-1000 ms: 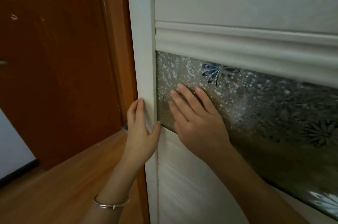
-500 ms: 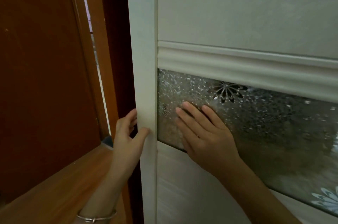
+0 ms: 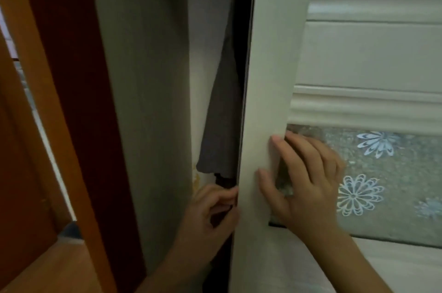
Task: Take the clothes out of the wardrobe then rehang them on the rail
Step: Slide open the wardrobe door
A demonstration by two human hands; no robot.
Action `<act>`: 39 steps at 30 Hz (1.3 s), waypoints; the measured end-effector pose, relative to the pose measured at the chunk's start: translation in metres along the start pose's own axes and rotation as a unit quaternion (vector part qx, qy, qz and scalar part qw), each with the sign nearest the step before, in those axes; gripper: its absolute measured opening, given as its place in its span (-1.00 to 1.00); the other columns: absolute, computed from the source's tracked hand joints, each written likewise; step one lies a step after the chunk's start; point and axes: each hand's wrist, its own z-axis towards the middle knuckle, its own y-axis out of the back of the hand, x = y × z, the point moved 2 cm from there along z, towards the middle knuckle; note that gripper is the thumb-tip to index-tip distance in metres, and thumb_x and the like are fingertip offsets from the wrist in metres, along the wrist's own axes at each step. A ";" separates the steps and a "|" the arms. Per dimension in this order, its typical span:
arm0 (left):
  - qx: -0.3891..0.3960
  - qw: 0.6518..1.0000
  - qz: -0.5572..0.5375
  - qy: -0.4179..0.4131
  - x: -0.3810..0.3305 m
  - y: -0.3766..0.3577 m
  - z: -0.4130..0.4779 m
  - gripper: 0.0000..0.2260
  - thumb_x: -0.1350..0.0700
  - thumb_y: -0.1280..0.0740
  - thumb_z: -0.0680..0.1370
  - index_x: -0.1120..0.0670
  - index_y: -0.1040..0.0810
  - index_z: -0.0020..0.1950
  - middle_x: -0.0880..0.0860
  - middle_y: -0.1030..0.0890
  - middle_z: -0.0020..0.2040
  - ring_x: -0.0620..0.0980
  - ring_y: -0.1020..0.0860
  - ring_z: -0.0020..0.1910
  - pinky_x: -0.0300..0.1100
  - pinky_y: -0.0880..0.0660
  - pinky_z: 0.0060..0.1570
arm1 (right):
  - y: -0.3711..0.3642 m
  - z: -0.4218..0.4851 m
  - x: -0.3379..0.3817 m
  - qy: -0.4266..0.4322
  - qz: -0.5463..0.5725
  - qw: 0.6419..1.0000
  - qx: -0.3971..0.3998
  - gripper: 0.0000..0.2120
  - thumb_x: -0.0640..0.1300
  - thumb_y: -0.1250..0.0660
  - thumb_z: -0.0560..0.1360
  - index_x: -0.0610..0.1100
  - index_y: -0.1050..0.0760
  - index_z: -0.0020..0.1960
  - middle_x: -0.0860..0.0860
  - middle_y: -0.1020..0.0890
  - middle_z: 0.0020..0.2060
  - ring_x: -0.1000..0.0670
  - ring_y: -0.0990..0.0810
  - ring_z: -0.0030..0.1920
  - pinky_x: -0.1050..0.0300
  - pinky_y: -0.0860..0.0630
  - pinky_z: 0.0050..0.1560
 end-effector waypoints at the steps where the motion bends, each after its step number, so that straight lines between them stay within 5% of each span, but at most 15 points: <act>1: 0.018 1.000 -0.010 -0.006 0.000 -0.009 0.005 -0.76 0.04 -0.36 0.36 -0.22 -0.62 -0.03 -0.22 -0.57 -0.12 -0.22 -0.60 -0.13 -0.38 -0.53 -0.05 | 0.007 -0.002 -0.008 -0.010 -0.015 1.000 0.001 -0.56 0.07 -0.30 0.44 -0.07 -0.39 0.25 -0.02 -0.44 0.18 -0.08 -0.43 0.17 -0.03 -0.34 0.17; 5: 0.103 0.992 -0.074 0.028 -0.001 -0.050 0.024 -0.86 0.02 -0.43 0.31 -0.18 -0.61 -0.17 -0.12 -0.59 -0.14 -0.23 -0.59 -0.21 -0.37 -0.54 -0.17 | 0.038 -0.009 -0.040 -0.048 -0.058 0.997 0.021 -0.56 0.06 -0.28 0.47 -0.12 -0.37 0.27 -0.04 -0.47 0.19 -0.07 -0.46 0.19 -0.07 -0.41 0.15; 10: 0.170 0.980 -0.078 0.073 -0.007 -0.104 0.044 -0.67 0.24 -0.51 0.33 -0.09 -0.49 -0.08 -0.04 -0.57 -0.17 -0.21 -0.55 -0.32 -0.29 -0.53 -0.13 | 0.073 -0.018 -0.073 -0.093 -0.106 0.987 0.077 -0.52 0.07 -0.27 0.47 -0.14 -0.34 0.30 -0.08 -0.55 0.21 -0.02 -0.46 0.26 0.02 -0.44 0.19; 20: 0.258 0.964 -0.052 0.027 -0.034 -0.200 0.054 -0.71 0.13 -0.49 0.36 -0.16 -0.41 -0.22 -0.12 -0.57 -0.11 -0.20 -0.56 -0.08 -0.35 -0.52 -0.12 | 0.107 -0.022 -0.120 -0.211 -0.157 0.961 0.089 -0.39 0.22 -0.22 0.45 -0.11 -0.27 0.36 -0.14 -0.49 0.24 -0.06 -0.42 0.29 0.10 -0.38 0.29; 28: 0.312 0.949 -0.038 -0.025 -0.053 -0.263 0.058 -0.71 0.08 -0.43 0.42 -0.17 -0.33 -0.26 -0.19 -0.49 -0.23 -0.16 -0.56 -0.11 -0.35 -0.52 -0.13 | 0.135 -0.026 -0.155 -0.345 -0.149 0.922 0.095 -0.36 -0.01 -0.37 0.45 -0.04 -0.21 0.45 -0.05 -0.40 0.36 -0.04 -0.36 0.37 0.10 -0.34 0.34; 39: 0.359 0.932 -0.023 -0.036 -0.073 -0.334 0.058 -0.84 0.10 -0.39 0.46 0.03 -0.41 -0.10 -0.07 -0.52 -0.15 -0.11 -0.53 -0.12 -0.36 -0.45 -0.16 | 0.168 -0.026 -0.203 -0.422 -0.204 0.876 0.117 -0.35 -0.02 -0.32 0.49 0.02 -0.10 0.49 -0.03 -0.33 0.41 -0.05 -0.37 0.37 0.03 -0.40 0.32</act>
